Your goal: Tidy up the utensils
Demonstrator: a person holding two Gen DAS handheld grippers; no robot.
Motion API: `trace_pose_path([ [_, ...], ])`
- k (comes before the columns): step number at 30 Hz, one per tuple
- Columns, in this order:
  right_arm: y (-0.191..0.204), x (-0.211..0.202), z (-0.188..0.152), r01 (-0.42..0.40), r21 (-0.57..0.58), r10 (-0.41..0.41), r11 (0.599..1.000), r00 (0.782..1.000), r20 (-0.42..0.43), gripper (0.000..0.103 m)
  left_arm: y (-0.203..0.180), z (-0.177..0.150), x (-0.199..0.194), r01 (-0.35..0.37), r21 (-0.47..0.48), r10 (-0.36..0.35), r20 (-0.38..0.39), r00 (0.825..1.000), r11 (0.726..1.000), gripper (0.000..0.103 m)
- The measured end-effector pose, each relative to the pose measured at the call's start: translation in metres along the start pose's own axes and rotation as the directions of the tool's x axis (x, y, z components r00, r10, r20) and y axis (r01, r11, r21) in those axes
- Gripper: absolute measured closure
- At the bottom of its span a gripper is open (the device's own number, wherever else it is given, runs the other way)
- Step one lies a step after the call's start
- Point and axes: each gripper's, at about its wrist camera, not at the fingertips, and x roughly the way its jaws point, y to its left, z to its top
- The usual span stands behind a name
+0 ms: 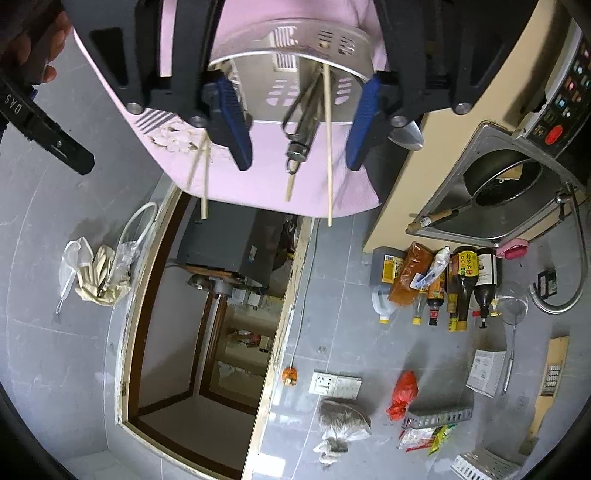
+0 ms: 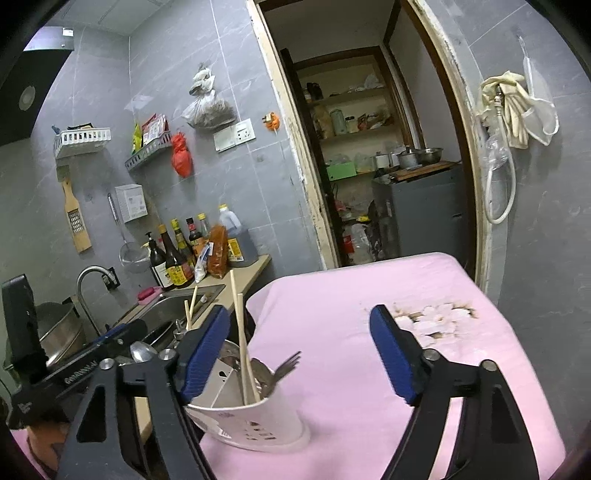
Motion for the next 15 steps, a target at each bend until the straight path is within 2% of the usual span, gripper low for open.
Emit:
trace_pose_path([
  [3, -0.007, -0.014, 0.003, 0.001, -0.011, -0.001, 1.000, 1.000, 0.004, 0.015, -0.009, -0.001, -0.015, 0.001, -0.002, -0.001, 0.013, 1.000, 1.000, 0.034],
  [5, -0.013, -0.024, 0.003, 0.004, -0.017, -0.004, 1.000, 1.000, 0.005, 0.011, -0.015, -0.003, -0.025, 0.002, -0.001, -0.002, 0.011, 1.000, 1.000, 0.017],
  [8, -0.020, -0.041, 0.002, 0.007, -0.021, -0.007, 1.000, 1.000, 0.009, 0.001, -0.024, -0.008, -0.043, -0.003, 0.001, 0.003, 0.009, 1.000, 1.000, 0.005],
  [15, -0.035, -0.088, -0.007, 0.024, -0.037, -0.024, 0.999, 1.000, 0.011, 0.001, -0.044, -0.024, -0.084, 0.004, 0.018, -0.004, 0.002, 1.000, 1.000, 0.000],
])
